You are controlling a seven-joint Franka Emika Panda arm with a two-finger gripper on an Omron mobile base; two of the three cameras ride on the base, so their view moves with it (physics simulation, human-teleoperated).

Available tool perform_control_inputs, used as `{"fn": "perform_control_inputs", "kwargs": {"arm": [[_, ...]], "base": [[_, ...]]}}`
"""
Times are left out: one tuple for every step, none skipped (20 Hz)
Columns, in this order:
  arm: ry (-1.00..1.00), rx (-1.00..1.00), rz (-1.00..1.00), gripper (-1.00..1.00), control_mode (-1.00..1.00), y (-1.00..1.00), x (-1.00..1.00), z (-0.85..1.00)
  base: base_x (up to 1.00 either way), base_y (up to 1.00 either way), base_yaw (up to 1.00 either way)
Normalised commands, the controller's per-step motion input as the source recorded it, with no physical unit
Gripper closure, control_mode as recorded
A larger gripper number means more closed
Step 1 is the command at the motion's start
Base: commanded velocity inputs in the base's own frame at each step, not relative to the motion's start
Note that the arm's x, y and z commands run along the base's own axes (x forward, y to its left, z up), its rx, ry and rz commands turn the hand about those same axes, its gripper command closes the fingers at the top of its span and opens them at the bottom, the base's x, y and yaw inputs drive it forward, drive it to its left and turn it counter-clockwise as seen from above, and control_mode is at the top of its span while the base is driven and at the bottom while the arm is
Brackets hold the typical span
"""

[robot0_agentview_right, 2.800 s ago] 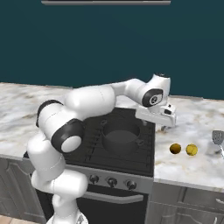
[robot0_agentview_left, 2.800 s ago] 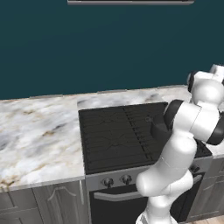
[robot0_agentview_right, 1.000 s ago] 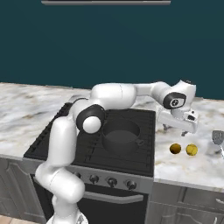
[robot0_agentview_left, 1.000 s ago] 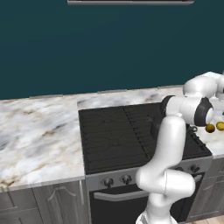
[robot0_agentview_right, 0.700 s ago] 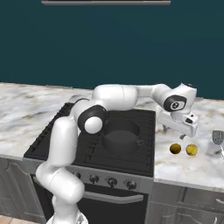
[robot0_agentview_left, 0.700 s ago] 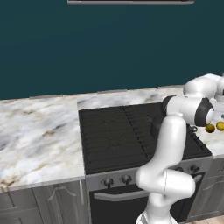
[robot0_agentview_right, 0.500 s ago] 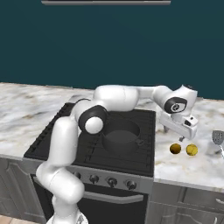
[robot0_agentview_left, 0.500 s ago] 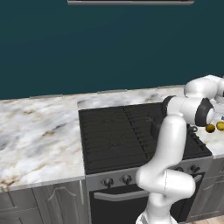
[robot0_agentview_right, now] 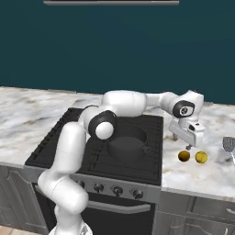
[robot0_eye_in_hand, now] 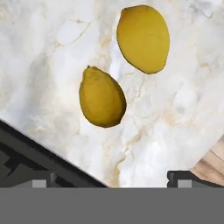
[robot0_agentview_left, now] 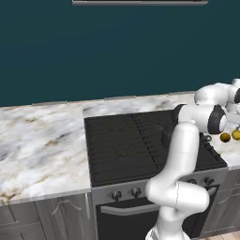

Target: Put the lemon and lemon in the pot. Retrieve the spatula and lightly stir the vegetables in the pot.

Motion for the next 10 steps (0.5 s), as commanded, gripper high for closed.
{"fn": "perform_control_inputs", "kwargs": {"arm": [[0.15, 0.09, -0.01, -1.0, -1.0, -0.39, 0.1, 0.0], [0.07, 0.1, 0.0, -1.0, -1.0, -0.44, 0.06, -0.01], [0.05, 0.07, 0.0, -1.0, -1.0, -0.47, 0.11, 0.0], [0.1, 0.09, 0.0, -1.0, -1.0, -0.56, 0.17, 0.0], [0.07, 0.12, 0.0, -1.0, -1.0, -0.55, 0.16, 0.0], [0.06, 0.13, 0.0, -1.0, -1.0, -0.53, 0.17, 0.0], [0.05, 0.11, 0.0, -1.0, -1.0, -0.44, 0.17, 0.0], [0.09, 0.09, 0.0, -1.0, -1.0, -0.33, 0.18, 0.0], [0.08, 0.07, 0.0, -1.0, -1.0, -0.2, 0.21, -0.04], [0.09, 0.05, 0.0, -1.0, -1.0, -0.06, 0.21, -0.07]], "base": [[0.0, 0.0, 0.0], [0.0, 0.0, 0.0], [0.0, 0.0, 0.0], [0.0, 0.0, 0.0], [0.0, 0.0, 0.0], [0.0, 0.0, 0.0], [0.0, 0.0, 0.0], [0.0, 0.0, 0.0], [0.0, 0.0, 0.0], [0.0, 0.0, 0.0]]}}
